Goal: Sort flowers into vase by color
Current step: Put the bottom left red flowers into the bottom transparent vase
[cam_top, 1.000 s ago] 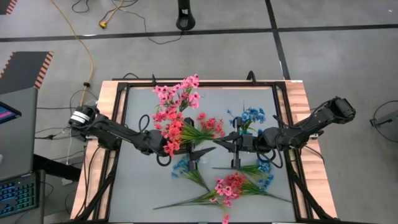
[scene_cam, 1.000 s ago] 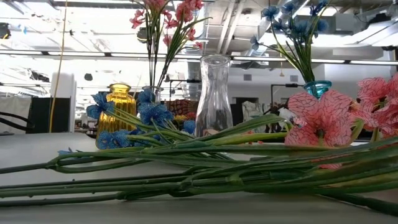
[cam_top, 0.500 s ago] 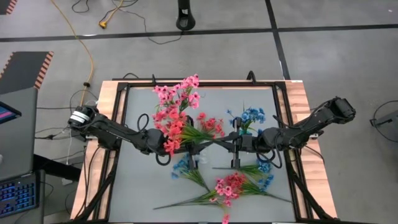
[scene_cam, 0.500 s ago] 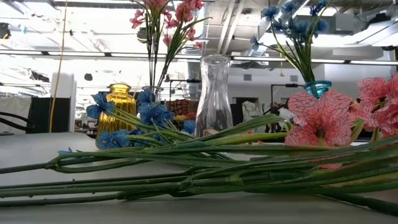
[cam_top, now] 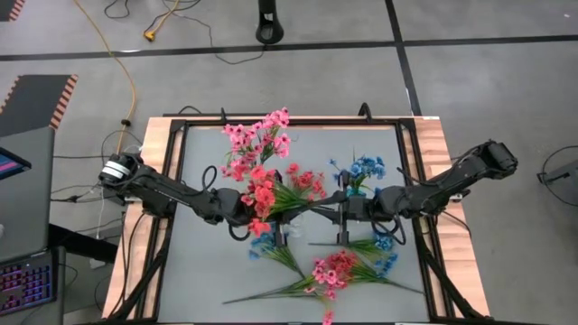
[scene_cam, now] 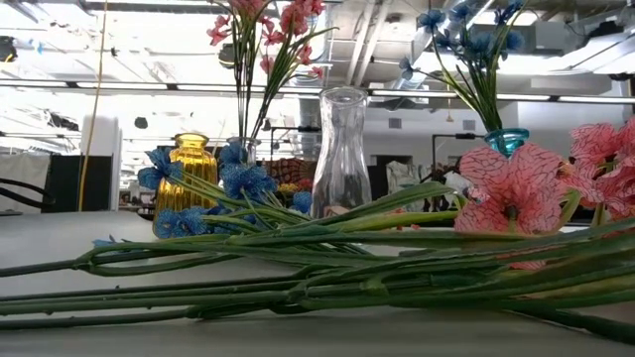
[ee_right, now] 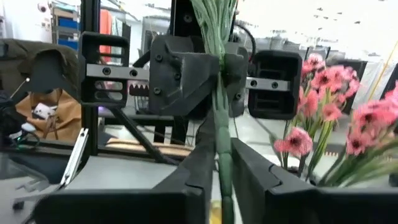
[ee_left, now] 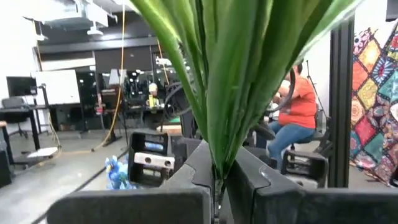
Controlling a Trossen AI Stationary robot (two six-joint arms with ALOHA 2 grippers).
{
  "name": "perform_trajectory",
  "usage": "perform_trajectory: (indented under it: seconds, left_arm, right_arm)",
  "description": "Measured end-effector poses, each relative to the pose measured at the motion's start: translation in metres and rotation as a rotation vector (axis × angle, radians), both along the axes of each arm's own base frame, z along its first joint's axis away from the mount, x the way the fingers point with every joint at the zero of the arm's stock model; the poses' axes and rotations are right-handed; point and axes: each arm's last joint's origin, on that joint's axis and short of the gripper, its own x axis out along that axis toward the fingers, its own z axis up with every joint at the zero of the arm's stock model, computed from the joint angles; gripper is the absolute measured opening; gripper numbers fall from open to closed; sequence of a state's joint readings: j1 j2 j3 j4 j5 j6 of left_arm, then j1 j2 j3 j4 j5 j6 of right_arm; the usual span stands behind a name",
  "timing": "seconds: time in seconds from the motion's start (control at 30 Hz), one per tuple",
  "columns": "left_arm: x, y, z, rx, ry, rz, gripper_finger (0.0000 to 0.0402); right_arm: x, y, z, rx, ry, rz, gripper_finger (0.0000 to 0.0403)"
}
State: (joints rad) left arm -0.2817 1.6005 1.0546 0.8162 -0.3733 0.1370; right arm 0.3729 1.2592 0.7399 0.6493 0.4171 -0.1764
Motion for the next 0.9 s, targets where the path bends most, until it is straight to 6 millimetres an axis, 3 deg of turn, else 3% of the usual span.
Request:
perform_trajectory:
  seconds: [0.23,0.43,0.9]
  left_arm:
    - [-0.008,0.003,0.000,-0.066,0.133,-0.017,0.0004]
    - [-0.017,0.005,-0.008,-0.128,0.309,-0.018,0.0003]
    - [-0.021,0.009,-0.028,-0.160,0.509,0.043,0.0003]
  right_arm:
    - [-0.026,-0.004,0.010,0.079,0.100,0.004,0.0146]
    - [-0.048,-0.007,0.012,0.101,0.202,0.024,0.0165]
    - [-0.053,-0.008,0.004,0.076,0.296,0.022,0.0162]
